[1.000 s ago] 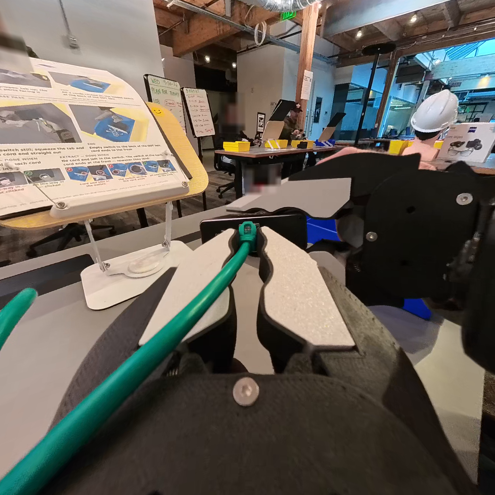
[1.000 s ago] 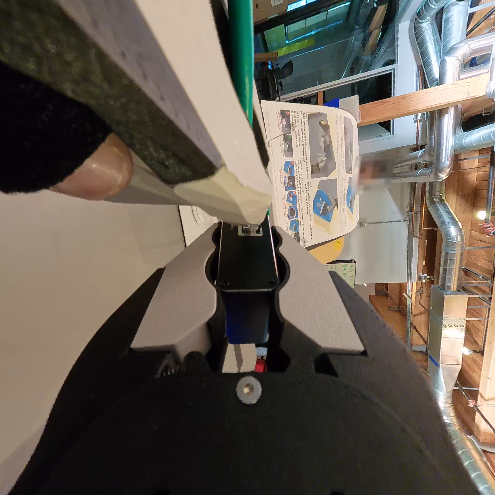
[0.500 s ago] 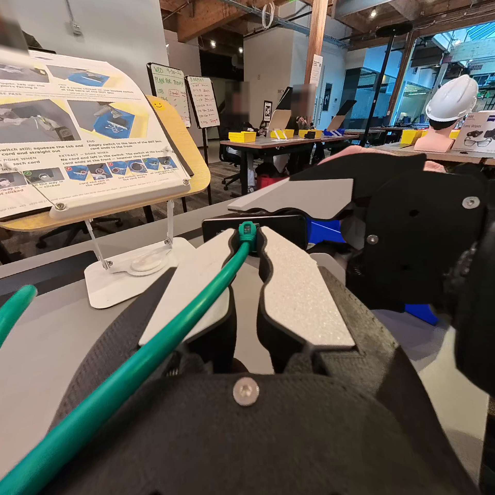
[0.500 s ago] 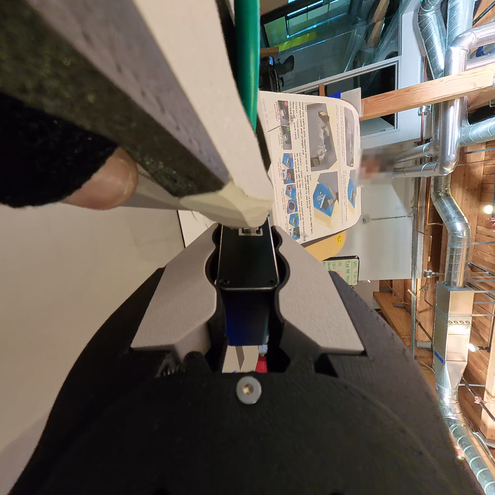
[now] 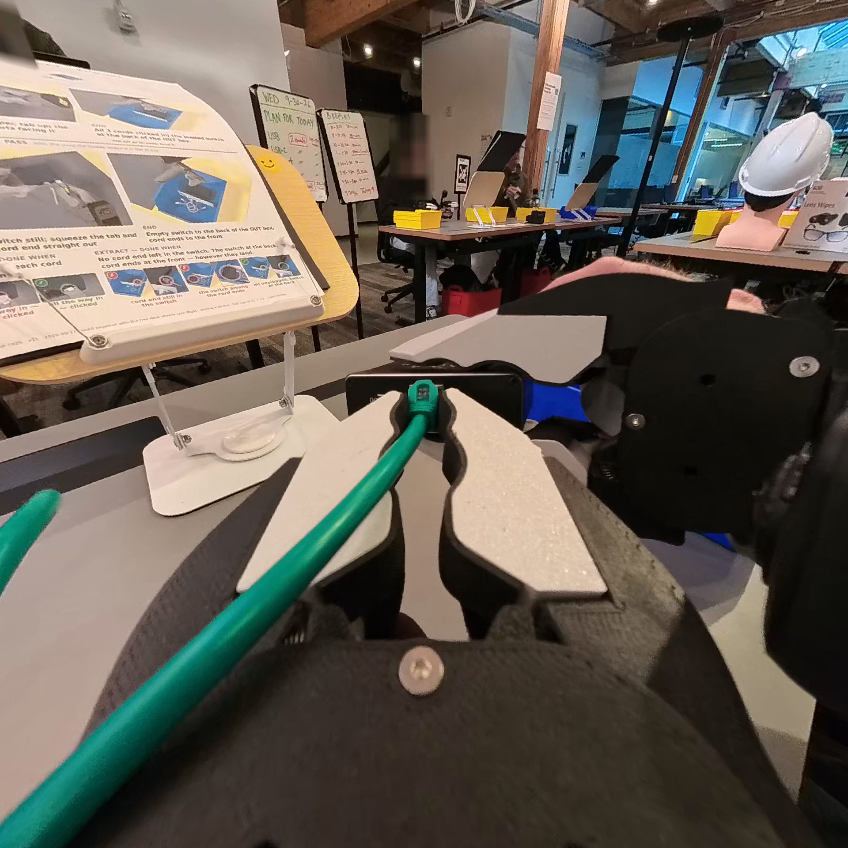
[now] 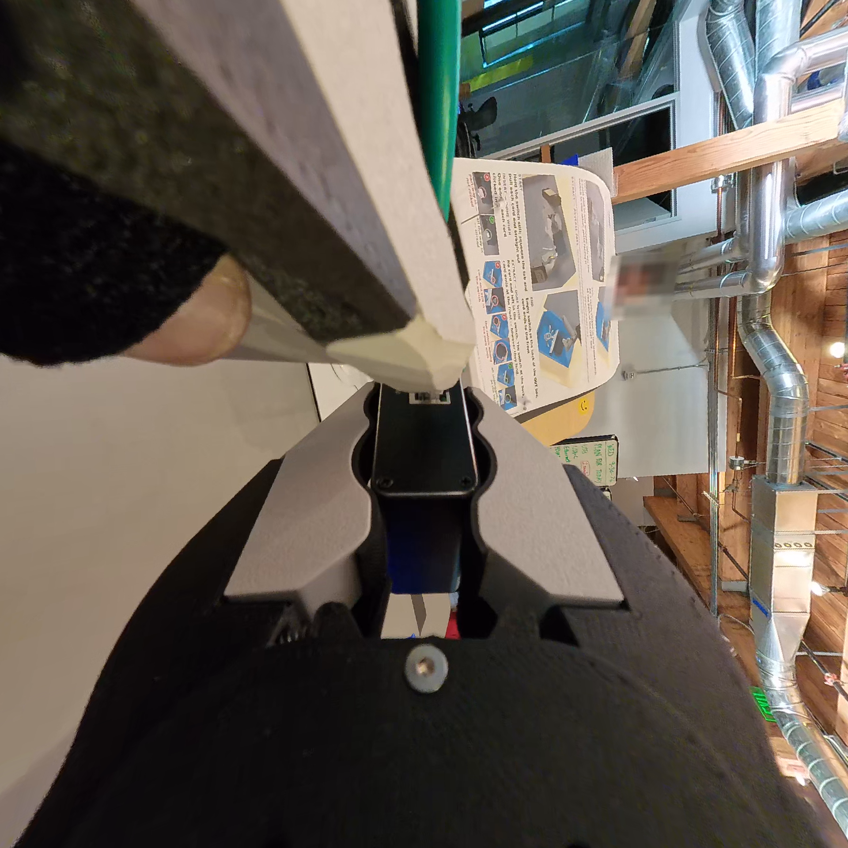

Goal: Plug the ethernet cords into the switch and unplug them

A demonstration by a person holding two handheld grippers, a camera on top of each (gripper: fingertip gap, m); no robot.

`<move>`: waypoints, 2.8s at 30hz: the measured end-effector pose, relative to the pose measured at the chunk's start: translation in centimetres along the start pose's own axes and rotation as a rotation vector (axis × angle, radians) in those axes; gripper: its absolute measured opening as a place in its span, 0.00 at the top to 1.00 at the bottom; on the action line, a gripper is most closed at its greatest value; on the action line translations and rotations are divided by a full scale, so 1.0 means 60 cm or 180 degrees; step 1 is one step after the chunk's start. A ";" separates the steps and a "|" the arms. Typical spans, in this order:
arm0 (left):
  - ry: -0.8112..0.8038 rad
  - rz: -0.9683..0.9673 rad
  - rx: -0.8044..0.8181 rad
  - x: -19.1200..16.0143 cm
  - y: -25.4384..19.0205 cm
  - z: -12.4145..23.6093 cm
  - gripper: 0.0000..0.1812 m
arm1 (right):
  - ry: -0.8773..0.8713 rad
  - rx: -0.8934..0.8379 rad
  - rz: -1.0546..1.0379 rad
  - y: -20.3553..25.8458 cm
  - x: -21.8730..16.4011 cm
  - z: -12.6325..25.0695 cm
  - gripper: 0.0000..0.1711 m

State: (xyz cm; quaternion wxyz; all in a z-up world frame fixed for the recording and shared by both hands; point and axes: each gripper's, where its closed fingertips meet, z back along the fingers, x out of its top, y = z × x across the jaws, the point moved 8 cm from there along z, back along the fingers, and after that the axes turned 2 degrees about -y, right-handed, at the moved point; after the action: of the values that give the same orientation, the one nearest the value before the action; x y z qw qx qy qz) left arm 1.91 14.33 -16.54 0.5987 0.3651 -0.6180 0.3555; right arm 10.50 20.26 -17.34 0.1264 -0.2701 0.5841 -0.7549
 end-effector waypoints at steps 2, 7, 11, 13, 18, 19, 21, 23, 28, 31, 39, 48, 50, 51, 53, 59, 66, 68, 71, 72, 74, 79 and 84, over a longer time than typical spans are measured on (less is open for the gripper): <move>0.0015 -0.0002 0.0001 -0.001 0.000 -0.001 0.94 | -0.0005 0.0002 0.0008 0.001 -0.001 0.000 0.81; 0.0001 -0.0018 0.0003 -0.003 -0.003 -0.002 0.94 | -0.0023 -0.0013 0.0016 0.002 -0.004 0.001 0.81; 0.0001 0.0015 0.0000 -0.006 -0.003 -0.002 0.94 | -0.0020 -0.0003 0.0025 0.004 -0.005 0.001 0.82; 0.0000 0.0021 -0.0022 -0.005 -0.003 -0.001 0.94 | -0.0035 -0.0010 0.0043 0.004 -0.004 0.002 0.82; -0.0019 0.0045 -0.0057 -0.003 -0.004 0.003 0.94 | -0.0087 -0.0027 0.0057 0.003 -0.001 0.007 0.82; -0.0029 0.0039 -0.0061 -0.004 -0.004 0.003 0.94 | -0.0095 -0.0032 0.0062 0.004 0.000 0.008 0.82; -0.0065 0.0065 -0.0093 -0.004 -0.003 0.005 0.94 | -0.0125 -0.0044 0.0048 0.003 0.001 0.009 0.81; -0.0067 0.0106 -0.0125 -0.004 -0.001 0.007 0.94 | -0.0147 -0.0049 0.0059 0.004 0.003 0.010 0.81; -0.0129 0.0132 -0.0248 -0.001 0.002 0.010 0.94 | -0.0232 -0.0085 0.0026 0.001 0.007 0.016 0.81; -0.0148 0.0206 -0.0379 0.002 0.005 0.011 0.94 | -0.0307 -0.0085 0.0018 -0.001 0.010 0.021 0.81; -0.0204 0.0248 -0.0574 0.006 0.007 0.014 0.94 | -0.0444 -0.0086 -0.0016 -0.006 0.018 0.033 0.81; -0.0265 0.0337 -0.0814 0.012 0.013 0.020 0.93 | -0.0617 -0.0068 -0.0053 -0.012 0.030 0.046 0.81; -0.0299 0.0360 -0.0863 0.013 0.014 0.021 0.93 | -0.0657 -0.0058 -0.0082 -0.014 0.032 0.050 0.81; -0.0312 0.0364 -0.0897 0.013 0.014 0.021 0.93 | -0.0677 -0.0052 -0.0082 -0.014 0.033 0.051 0.81; -0.0322 0.0383 -0.0986 0.014 0.017 0.023 0.93 | -0.0722 -0.0036 -0.0091 -0.015 0.036 0.055 0.81; -0.0345 0.0389 -0.1084 0.019 0.019 0.026 0.93 | -0.0793 0.0003 -0.0143 -0.019 0.043 0.061 0.81; -0.0340 0.0421 -0.1205 0.021 0.021 0.028 0.93 | -0.0851 0.0061 -0.0199 -0.021 0.049 0.067 0.81; -0.0327 0.0407 -0.1241 0.024 0.022 0.029 0.93 | -0.0866 0.0079 -0.0217 -0.022 0.052 0.069 0.81; -0.0323 0.0414 -0.1284 0.025 0.023 0.030 0.93 | -0.0865 0.0106 -0.0208 -0.023 0.054 0.070 0.82; -0.0318 0.0422 -0.1294 0.025 0.023 0.030 0.93 | -0.0869 0.0125 -0.0222 -0.023 0.055 0.071 0.82; -0.0313 0.0441 -0.1307 0.024 0.023 0.029 0.93 | -0.0854 0.0135 -0.0211 -0.022 0.055 0.070 0.82; -0.0299 0.0461 -0.1335 0.023 0.025 0.030 0.93 | -0.0858 0.0205 -0.0241 -0.021 0.056 0.069 0.82; -0.0293 0.0514 -0.1382 0.023 0.026 0.028 0.93 | -0.0863 0.0228 -0.0255 -0.020 0.058 0.069 0.82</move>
State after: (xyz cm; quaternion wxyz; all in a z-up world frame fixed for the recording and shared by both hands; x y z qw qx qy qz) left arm -0.28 13.54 -15.22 0.6040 0.1930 -0.7338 0.2439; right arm 10.09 15.49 -14.59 0.1835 -0.3880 0.5231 -0.7363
